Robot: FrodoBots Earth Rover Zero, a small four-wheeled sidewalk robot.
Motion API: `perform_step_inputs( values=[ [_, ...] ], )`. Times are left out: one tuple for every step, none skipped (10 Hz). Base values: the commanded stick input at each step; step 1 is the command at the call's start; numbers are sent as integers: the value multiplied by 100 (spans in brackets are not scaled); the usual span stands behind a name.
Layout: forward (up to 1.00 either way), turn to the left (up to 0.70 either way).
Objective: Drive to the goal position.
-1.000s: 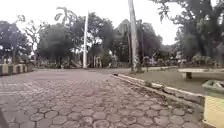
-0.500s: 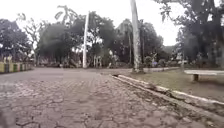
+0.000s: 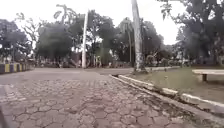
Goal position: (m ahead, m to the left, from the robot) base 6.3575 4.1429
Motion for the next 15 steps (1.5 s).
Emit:
perform_step_inputs(
  values=[
    [70,0],
    [70,0],
    [70,0],
    [70,0],
    [70,0],
    [70,14],
    [70,14],
    [70,14],
    [70,14],
    [70,14],
    [70,14],
    [70,14],
    [70,10],
    [70,1],
    [70,0]
  ],
)
